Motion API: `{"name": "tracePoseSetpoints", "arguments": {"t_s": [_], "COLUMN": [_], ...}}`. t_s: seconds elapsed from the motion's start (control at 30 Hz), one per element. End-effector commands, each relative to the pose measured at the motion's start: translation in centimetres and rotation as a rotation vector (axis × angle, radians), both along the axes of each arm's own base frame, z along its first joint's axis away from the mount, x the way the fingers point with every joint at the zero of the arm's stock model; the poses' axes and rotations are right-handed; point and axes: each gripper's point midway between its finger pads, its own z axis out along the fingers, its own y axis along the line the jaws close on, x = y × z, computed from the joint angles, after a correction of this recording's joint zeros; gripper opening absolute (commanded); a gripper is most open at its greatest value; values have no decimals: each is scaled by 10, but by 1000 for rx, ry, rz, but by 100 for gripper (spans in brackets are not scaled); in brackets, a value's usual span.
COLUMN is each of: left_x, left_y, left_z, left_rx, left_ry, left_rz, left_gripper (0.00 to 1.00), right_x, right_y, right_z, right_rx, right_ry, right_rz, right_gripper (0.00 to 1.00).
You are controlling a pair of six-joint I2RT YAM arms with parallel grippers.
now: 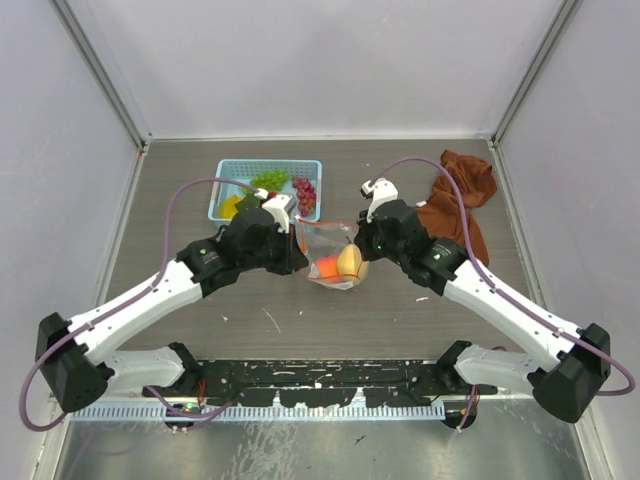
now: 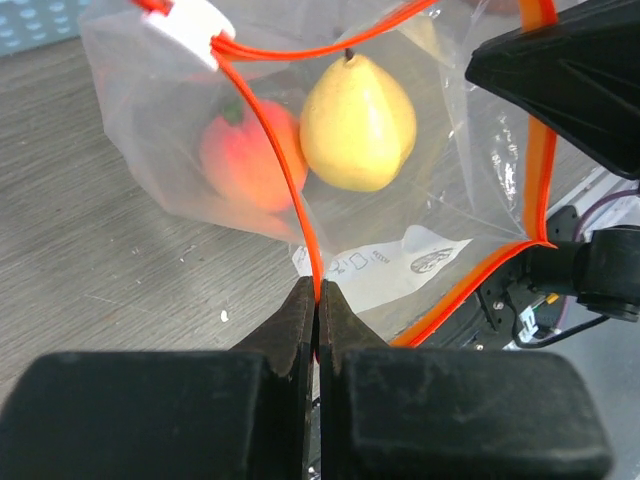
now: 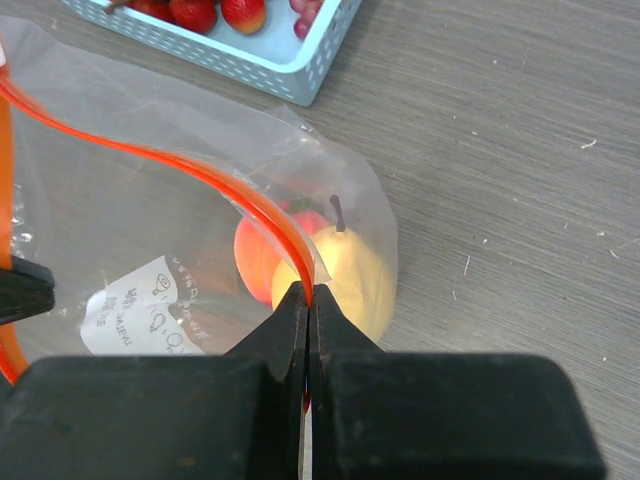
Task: Place the food in the zip-top bag and seal the zipper
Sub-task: Pick up the fake fruit from the bin.
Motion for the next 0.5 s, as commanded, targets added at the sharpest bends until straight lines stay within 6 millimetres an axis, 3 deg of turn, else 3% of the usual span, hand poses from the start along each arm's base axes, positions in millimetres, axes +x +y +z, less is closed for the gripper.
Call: {"name": "tracePoseSetpoints", "arguments": {"t_s": [0.0, 0.23, 0.33, 0.47], "left_x": [7, 14, 15, 9], "left_y": [-15, -20, -16, -14], "left_z": [-20, -35, -18, 21], "left_rx": [-6, 40, 28, -61], "left_ry": [41, 70, 33, -38], "left_rz": [-8, -8, 0, -10], "left_gripper": [1, 1, 0, 1], "right_x": [10, 12, 10, 1], "right_y": [-1, 2, 3, 11], "right_z": [-15, -26, -16, 19], "right_rx": [-34, -57, -41, 57], "right_ry": [18, 41, 27, -43], "right_rz": [-37, -32, -13, 52], "right_gripper": [0, 0, 0, 0]}}
